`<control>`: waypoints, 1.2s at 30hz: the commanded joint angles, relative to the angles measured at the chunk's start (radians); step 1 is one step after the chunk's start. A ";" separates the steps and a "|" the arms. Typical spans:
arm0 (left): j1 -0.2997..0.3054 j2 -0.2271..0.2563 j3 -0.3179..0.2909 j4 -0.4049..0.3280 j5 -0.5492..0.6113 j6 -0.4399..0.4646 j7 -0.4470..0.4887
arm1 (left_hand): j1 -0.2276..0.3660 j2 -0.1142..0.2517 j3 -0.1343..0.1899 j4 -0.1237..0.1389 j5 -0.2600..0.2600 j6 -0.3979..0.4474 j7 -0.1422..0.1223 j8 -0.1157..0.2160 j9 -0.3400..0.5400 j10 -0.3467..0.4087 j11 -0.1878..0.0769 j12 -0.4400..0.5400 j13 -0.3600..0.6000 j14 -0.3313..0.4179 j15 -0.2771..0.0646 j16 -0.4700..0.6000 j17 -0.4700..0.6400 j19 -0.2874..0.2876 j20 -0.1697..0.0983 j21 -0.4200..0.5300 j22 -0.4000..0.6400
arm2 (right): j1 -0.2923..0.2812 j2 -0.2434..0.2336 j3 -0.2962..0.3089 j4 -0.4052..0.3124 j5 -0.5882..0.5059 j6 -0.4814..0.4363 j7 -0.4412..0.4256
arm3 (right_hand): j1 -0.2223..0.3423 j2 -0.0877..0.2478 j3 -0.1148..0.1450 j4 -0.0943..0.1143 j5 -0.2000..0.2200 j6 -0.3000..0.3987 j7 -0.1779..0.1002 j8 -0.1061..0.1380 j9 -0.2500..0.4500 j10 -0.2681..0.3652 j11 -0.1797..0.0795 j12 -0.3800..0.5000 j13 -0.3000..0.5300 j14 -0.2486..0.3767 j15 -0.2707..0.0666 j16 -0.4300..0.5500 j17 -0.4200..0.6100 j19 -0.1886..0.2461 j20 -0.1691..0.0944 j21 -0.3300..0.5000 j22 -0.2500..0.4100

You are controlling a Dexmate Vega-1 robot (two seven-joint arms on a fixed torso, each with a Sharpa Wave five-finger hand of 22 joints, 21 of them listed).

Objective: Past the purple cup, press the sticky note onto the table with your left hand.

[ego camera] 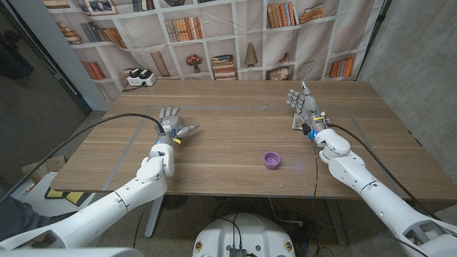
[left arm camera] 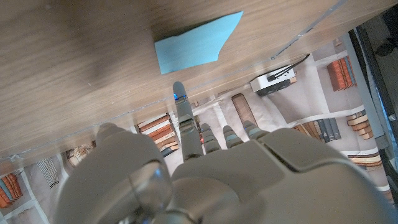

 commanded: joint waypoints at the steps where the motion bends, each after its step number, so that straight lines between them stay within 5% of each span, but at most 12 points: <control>1: -0.025 -0.021 0.014 0.061 -0.022 -0.043 0.005 | 0.005 0.009 -0.006 -0.002 0.002 0.003 0.003 -0.007 0.002 0.006 -0.003 0.002 0.002 0.005 -0.042 0.007 0.003 -0.008 -0.005 0.004 0.004 | 0.014 -0.001 -0.005 0.004 -0.004 -0.013 0.001 | -0.007 -0.002 -0.003 -0.002 -0.006 0.007 -0.004 -0.002 0.005 0.013 0.000 -0.002 0.003 0.008 0.003 -0.004 0.002 0.011 0.003 -0.004 0.002; 36: 0.030 0.022 -0.025 -0.006 -0.021 0.026 0.008 | 0.021 0.021 -0.005 -0.004 0.002 0.013 -0.013 -0.021 0.003 0.015 -0.010 0.003 0.002 0.015 -0.044 0.007 0.003 -0.007 -0.007 0.006 0.004 | 0.028 0.011 -0.017 0.023 -0.007 -0.025 0.008 | -0.007 0.002 -0.006 -0.004 -0.005 0.007 -0.002 -0.003 0.005 0.014 0.001 -0.003 0.003 0.009 0.004 -0.005 0.001 0.016 0.002 -0.017 0.003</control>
